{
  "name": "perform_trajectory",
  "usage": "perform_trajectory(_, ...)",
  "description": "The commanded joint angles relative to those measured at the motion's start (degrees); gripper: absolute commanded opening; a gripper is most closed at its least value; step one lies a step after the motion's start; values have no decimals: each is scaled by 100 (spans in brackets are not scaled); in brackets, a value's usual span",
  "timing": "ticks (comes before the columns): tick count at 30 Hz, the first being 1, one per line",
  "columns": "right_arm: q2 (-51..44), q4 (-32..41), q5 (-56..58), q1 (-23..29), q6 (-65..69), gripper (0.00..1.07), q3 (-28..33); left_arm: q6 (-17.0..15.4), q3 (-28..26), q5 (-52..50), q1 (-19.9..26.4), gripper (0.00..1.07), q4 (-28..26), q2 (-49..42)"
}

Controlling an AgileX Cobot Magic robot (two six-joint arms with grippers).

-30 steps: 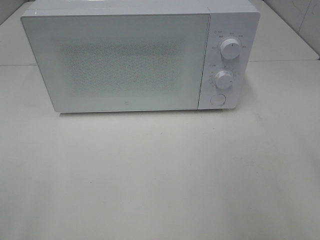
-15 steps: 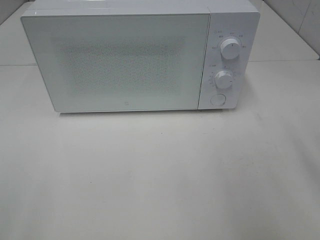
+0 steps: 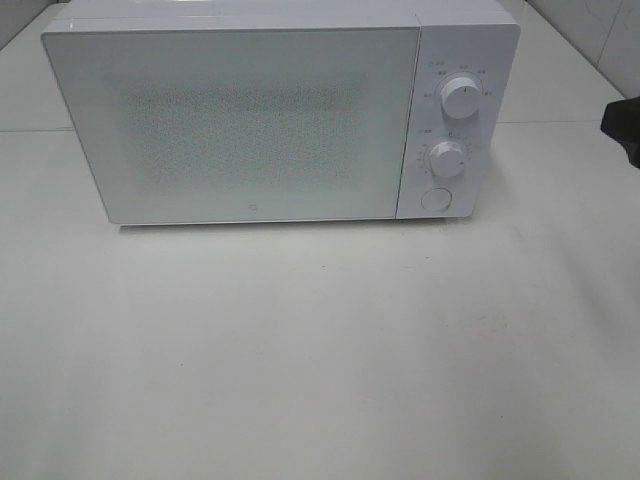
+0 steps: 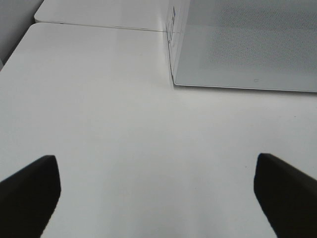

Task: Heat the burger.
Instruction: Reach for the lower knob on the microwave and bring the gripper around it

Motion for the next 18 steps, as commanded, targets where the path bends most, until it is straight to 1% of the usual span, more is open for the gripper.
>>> perform_trajectory(1,332,23,-768,-11,143,76,6,-17,23,-46,-6,99,-52,-155)
perform_trajectory(3,401,23,-922,-11,143,76,29,-17,23,-46,-6,99,-52,-155)
perform_trajectory(4,539,29,-1444,-11,138,76,160,-17,23,-46,-6,99,-52,-155)
perform_trajectory(5,539,29,-1444,-11,138,76,160,-17,23,-46,-6,99,-52,-155)
perform_trajectory(7,762,201,-2143,-11,29,76,401,-17,23,-46,-6,99,-52,-155)
perform_trajectory(10,825,327,-2343,-11,-40,76,481,-17,23,-46,-6,99,-52,-155)
perform_trajectory(12,985,756,-2848,74,-424,76,693,-17,23,-46,-6,99,-52,-155)
perform_trajectory(13,985,756,-2848,74,-424,76,693,-17,23,-46,-6,99,-52,-155)
perform_trajectory(15,1106,1633,-3466,521,-1329,76,917,-17,23,-46,-6,99,-52,-155)
perform_trajectory(16,1106,1633,-3466,521,-1329,76,917,-17,23,-46,-6,99,-52,-155)
perform_trajectory(17,1129,1908,-3604,682,-1564,76,963,-17,23,-46,-6,99,-52,-155)
perform_trajectory(18,1180,2389,-3890,968,-1937,76,1026,-17,23,-46,-6,99,-52,-155)
